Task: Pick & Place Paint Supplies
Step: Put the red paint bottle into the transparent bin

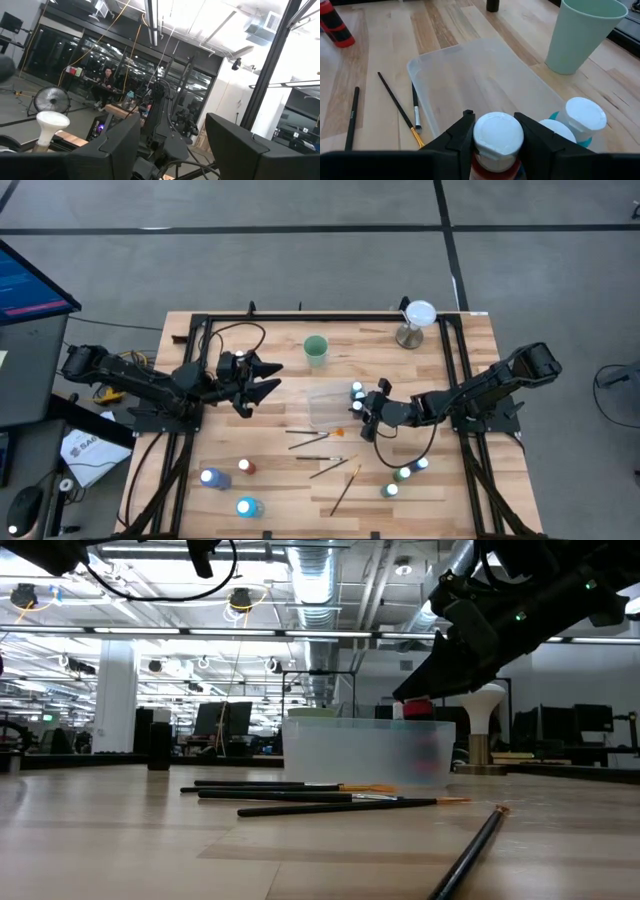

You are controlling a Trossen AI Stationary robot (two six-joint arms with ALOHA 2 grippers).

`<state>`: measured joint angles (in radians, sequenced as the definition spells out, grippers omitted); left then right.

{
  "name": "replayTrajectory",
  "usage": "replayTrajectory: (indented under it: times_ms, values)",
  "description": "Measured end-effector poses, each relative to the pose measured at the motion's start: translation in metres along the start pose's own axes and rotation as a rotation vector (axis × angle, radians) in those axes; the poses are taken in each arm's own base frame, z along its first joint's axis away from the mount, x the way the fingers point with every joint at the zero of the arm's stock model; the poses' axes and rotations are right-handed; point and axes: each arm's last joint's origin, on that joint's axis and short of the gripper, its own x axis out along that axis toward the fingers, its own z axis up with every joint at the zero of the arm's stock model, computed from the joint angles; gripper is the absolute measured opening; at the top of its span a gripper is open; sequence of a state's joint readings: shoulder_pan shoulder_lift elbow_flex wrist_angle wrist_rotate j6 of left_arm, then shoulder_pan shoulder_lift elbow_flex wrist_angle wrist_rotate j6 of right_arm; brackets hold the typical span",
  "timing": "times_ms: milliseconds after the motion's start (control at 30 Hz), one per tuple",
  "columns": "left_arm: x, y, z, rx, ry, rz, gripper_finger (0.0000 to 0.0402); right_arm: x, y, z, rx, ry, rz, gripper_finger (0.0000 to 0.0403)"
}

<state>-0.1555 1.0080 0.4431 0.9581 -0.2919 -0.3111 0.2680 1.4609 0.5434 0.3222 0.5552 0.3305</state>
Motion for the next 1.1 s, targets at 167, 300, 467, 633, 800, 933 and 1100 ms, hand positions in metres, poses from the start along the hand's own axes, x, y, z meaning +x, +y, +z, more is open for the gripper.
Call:
replayTrajectory:
  times_ms: [167, 300, 467, 633, 800, 933, 1100]
  values:
    - [0.0000, 0.0004, 0.0001, 0.000, -0.005, 0.015, 0.0218, 0.0000, -0.0001, -0.0007, -0.008, 0.008, 0.002, 0.0125]
    - [0.0000, 0.0007, 0.0003, 0.000, -0.008, 0.024, 0.0218, 0.0000, 0.0000, -0.0008, -0.020, 0.009, 0.005, 0.0125]
    - [0.0000, 0.0016, 0.0006, 0.000, -0.018, 0.055, 0.0218, 0.0000, 0.0000, -0.0008, -0.028, 0.009, 0.005, 0.0129]
    - [0.0000, 0.0016, 0.0006, 0.000, -0.018, 0.058, 0.0218, 0.0000, 0.0000, -0.0007, -0.027, 0.009, 0.006, 0.0125]
    - [0.0000, 0.0016, 0.0006, 0.000, -0.018, 0.058, 0.0218, 0.0000, 0.0002, -0.0008, -0.027, 0.011, 0.013, 0.0128]
    - [0.0000, 0.0016, 0.0006, 0.000, -0.018, 0.058, 0.0218, 0.0000, 0.0006, -0.0009, -0.027, 0.015, 0.027, 0.0133]
    - [0.0006, 0.0041, 0.0014, 0.005, -0.023, 0.068, 0.0218, 0.0000, 0.0007, -0.0006, -0.026, 0.013, 0.028, 0.0131]
